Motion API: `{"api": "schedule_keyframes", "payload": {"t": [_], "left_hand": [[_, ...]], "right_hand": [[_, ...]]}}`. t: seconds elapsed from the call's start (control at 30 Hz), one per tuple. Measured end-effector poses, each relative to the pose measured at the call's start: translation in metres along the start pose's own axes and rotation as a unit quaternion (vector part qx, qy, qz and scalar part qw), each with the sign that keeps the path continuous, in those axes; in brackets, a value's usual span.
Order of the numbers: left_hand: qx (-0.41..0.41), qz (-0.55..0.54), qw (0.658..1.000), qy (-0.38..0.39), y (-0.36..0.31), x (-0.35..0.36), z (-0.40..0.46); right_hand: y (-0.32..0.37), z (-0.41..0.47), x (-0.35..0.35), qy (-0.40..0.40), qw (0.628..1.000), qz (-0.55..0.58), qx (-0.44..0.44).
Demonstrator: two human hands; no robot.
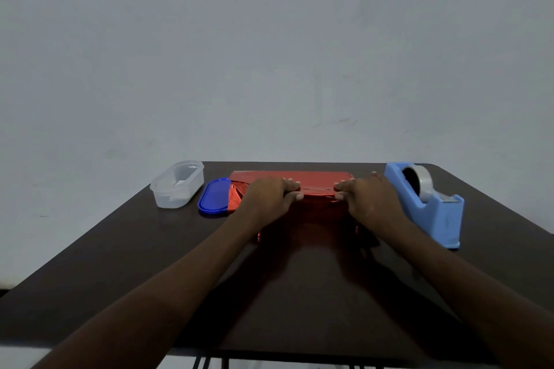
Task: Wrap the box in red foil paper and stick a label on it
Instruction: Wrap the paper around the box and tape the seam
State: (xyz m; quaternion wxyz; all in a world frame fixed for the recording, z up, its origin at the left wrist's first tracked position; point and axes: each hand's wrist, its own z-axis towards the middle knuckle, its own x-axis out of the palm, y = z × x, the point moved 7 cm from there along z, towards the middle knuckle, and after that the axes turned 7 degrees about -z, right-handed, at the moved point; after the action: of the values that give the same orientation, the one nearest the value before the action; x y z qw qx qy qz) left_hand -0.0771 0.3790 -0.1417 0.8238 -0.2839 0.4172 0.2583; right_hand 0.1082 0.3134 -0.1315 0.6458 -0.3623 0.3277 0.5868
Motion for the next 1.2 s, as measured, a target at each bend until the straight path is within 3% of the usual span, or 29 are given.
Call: {"api": "schedule_keyframes", "payload": {"t": [0.27, 0.53, 0.63, 0.77, 0.97, 1.2], "left_hand": [[-0.002, -0.028, 0.999, -0.02, 0.0, -0.004, -0.002], [-0.007, -0.014, 0.999, -0.028, 0.001, -0.001, 0.003], [-0.008, -0.002, 1.0, -0.027, 0.002, -0.001, 0.004], [-0.011, 0.016, 1.0, -0.021, 0.0, 0.002, 0.004], [-0.012, 0.061, 0.998, -0.026, -0.011, 0.002, 0.005], [-0.018, 0.039, 0.998, -0.035, -0.016, 0.001, -0.003]], "right_hand": [[-0.001, -0.004, -0.007, -0.027, 1.0, 0.009, 0.014], [0.007, -0.007, -0.022, -0.031, 0.995, 0.097, 0.013], [0.019, -0.012, -0.014, 0.026, 0.998, 0.055, -0.036], [0.018, -0.02, -0.011, 0.003, 0.999, -0.01, -0.046], [0.018, -0.02, -0.015, 0.009, 1.0, -0.021, -0.011], [-0.015, -0.016, -0.059, -0.006, 0.992, -0.078, 0.1]]}}
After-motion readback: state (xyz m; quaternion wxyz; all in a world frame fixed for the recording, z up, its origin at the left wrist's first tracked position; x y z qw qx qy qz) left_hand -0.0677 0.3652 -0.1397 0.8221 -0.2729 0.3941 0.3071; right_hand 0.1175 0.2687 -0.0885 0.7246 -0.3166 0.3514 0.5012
